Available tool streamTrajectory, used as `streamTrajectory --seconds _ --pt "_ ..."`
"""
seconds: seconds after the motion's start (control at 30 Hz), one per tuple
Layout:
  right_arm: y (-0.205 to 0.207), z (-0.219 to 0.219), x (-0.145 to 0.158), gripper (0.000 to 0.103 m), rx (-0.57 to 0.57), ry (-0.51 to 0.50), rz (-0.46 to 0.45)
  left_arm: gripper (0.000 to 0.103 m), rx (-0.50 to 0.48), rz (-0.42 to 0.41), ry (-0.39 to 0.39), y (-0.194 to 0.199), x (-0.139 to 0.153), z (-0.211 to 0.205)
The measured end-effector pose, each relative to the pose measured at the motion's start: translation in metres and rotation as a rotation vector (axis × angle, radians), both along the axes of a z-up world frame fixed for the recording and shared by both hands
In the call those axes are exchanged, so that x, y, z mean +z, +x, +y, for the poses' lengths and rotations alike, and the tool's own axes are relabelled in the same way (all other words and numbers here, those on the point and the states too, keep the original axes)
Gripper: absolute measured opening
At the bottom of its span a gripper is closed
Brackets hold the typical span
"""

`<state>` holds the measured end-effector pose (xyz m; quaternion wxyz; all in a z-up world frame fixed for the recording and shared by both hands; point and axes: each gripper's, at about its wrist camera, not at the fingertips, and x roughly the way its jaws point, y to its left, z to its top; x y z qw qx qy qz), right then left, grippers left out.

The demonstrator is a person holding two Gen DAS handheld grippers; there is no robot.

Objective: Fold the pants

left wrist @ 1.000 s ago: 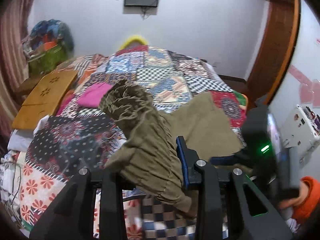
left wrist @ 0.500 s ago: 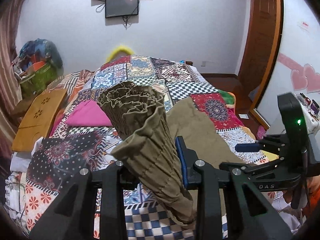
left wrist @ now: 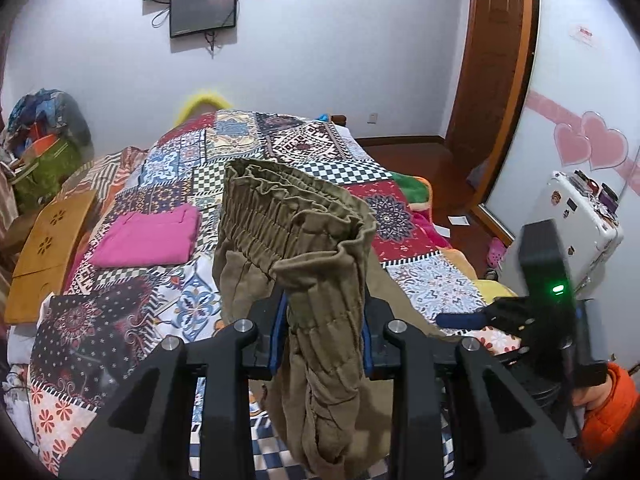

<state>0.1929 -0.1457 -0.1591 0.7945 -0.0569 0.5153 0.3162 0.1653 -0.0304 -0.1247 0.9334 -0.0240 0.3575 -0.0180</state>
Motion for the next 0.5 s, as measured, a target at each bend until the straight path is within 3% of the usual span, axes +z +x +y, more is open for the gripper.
streamTrajectory --seconds 0.17,0.37,0.5 --pt "-0.003 -0.026 0.001 0.058 -0.064 -0.031 -0.036 0.028 -0.02 0.016 -0.016 0.01 0.002 -0.008" --pt "-0.005 -0.023 -0.04 0.059 -0.067 -0.038 0.062 0.028 -0.047 0.028 -0.047 0.026 0.003 -0.021" --pt "0.001 -0.026 -0.042 0.06 -0.076 0.007 0.085 0.028 -0.069 0.042 -0.061 0.038 0.001 -0.032"
